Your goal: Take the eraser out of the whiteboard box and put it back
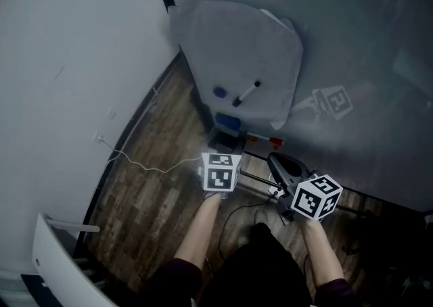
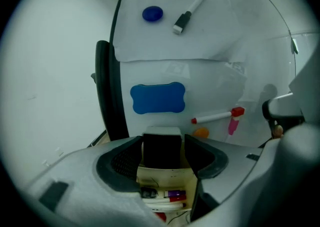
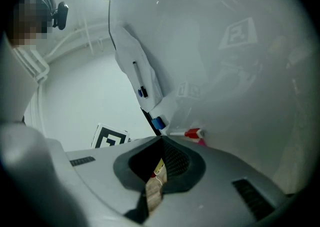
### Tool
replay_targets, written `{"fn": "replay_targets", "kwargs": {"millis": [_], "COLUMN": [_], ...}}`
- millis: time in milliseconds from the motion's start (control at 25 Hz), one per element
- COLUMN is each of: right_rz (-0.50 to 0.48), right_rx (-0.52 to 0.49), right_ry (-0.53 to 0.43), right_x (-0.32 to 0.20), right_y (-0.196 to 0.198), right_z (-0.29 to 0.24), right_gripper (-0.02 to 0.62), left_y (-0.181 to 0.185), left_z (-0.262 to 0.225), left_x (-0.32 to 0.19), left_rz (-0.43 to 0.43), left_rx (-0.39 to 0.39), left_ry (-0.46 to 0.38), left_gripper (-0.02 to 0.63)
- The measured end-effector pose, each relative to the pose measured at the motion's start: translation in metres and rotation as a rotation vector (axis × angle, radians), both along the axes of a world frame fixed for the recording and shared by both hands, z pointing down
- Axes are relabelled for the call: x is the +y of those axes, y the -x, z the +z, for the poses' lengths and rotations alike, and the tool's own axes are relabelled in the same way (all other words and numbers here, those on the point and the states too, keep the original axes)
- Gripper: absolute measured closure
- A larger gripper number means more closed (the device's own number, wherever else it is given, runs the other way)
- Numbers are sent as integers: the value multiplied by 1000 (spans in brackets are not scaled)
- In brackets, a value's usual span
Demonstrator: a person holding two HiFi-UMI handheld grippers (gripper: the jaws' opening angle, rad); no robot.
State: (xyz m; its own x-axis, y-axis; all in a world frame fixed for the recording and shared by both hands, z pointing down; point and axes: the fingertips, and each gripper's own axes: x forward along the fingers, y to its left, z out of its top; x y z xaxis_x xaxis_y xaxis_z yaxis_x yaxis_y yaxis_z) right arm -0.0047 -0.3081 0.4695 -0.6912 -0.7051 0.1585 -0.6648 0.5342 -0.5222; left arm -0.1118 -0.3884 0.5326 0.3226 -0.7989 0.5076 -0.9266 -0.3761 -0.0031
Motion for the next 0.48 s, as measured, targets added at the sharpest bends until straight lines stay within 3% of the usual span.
{"fn": "replay_targets", "kwargs": {"millis": [480], "right_rz": [-4], "right_rx": [-1], "right_ry": [8], "right_x": [-2], "right_y": [-1], "right_z": [6], "right_gripper": [592], "left_y": [10], "left_z": [3], "left_x": [-5], "left_rz": [-40], "left_rx": [-6], "left_ry": [-10], "left_gripper": [391]}}
